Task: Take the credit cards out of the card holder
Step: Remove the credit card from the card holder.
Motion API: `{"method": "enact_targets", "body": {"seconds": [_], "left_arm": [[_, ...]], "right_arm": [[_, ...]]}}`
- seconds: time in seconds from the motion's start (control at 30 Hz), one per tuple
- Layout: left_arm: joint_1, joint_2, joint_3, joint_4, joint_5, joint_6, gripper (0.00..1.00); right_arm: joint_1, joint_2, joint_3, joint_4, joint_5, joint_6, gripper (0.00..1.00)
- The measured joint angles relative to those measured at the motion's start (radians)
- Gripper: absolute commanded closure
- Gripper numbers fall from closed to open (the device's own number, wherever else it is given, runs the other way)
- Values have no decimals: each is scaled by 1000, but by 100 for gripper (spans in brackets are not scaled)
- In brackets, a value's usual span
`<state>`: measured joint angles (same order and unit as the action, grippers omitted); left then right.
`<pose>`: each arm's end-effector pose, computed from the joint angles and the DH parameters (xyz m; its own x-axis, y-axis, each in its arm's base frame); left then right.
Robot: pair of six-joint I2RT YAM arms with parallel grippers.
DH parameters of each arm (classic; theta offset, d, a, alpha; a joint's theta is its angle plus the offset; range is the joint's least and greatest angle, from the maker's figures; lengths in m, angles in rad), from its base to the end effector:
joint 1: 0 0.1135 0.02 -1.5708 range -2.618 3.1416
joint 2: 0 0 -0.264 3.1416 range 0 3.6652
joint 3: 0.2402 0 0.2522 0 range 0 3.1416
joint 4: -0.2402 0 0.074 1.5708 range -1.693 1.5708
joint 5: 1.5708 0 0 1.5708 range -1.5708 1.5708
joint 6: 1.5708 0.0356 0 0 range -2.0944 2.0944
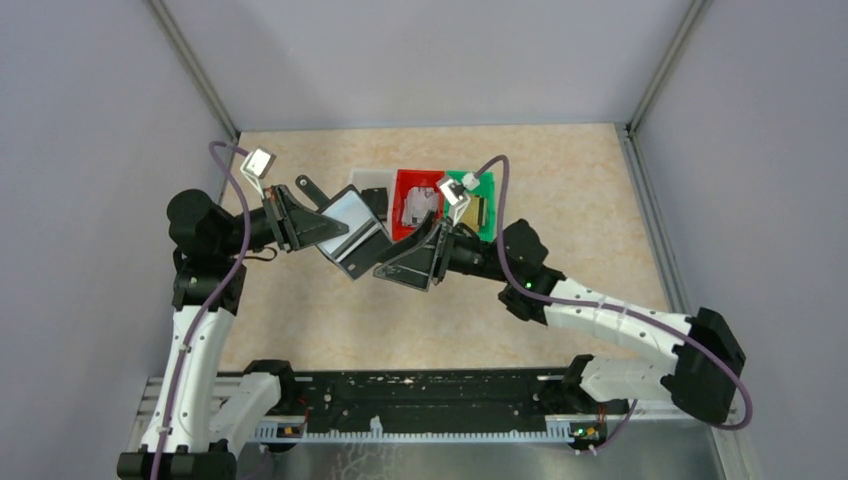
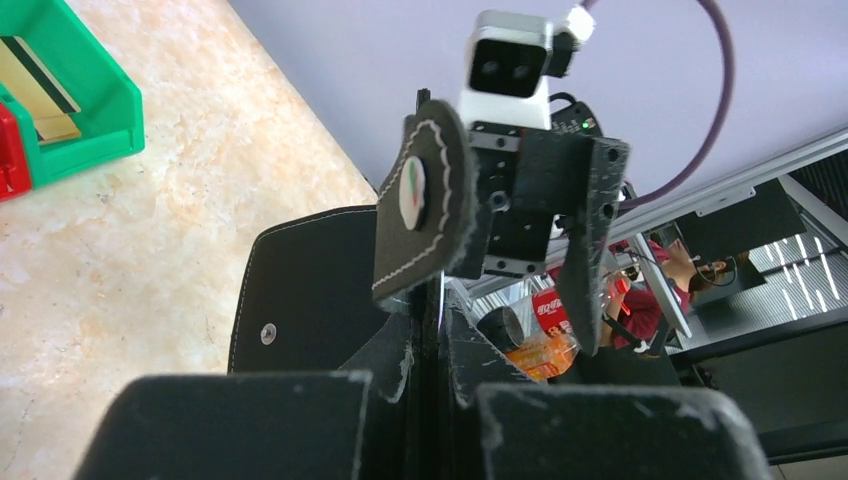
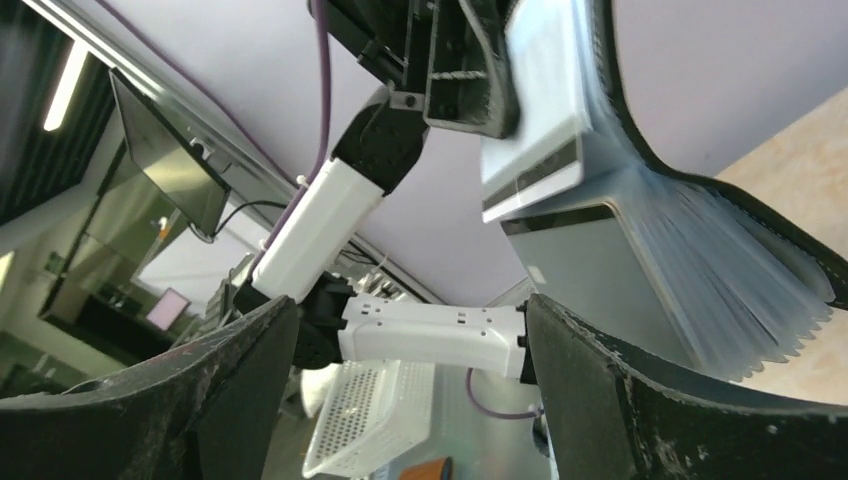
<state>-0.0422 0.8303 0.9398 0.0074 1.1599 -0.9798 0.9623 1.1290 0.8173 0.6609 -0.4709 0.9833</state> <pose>0.1649 -0.0396 0.4051 -0.7045 -0.3022 -0.6422 0.6130 0.1969 -0.7651 0.1342 0.2209 0.3703 -0.7030 0.2885 -0.6500 -0.7032 -0.1452 0.6961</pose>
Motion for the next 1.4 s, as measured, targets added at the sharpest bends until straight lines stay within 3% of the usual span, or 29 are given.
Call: {"method": "enact_targets", "body": {"seconds": [0.67, 0.93, 1.27, 1.4], "left_arm": [[0, 0, -3, 39, 13, -45, 100], [0, 0, -3, 46, 14, -49, 100], [1, -3, -9, 56, 14, -75, 100], [1, -10, -19, 63, 10, -82, 92]], "right_arm": [[6, 200, -19, 344, 41, 201, 31], [6, 263, -15, 437, 96, 261, 51], [11, 314, -5, 530, 163, 302, 64], [13, 329, 4, 553, 183, 301, 71]]}}
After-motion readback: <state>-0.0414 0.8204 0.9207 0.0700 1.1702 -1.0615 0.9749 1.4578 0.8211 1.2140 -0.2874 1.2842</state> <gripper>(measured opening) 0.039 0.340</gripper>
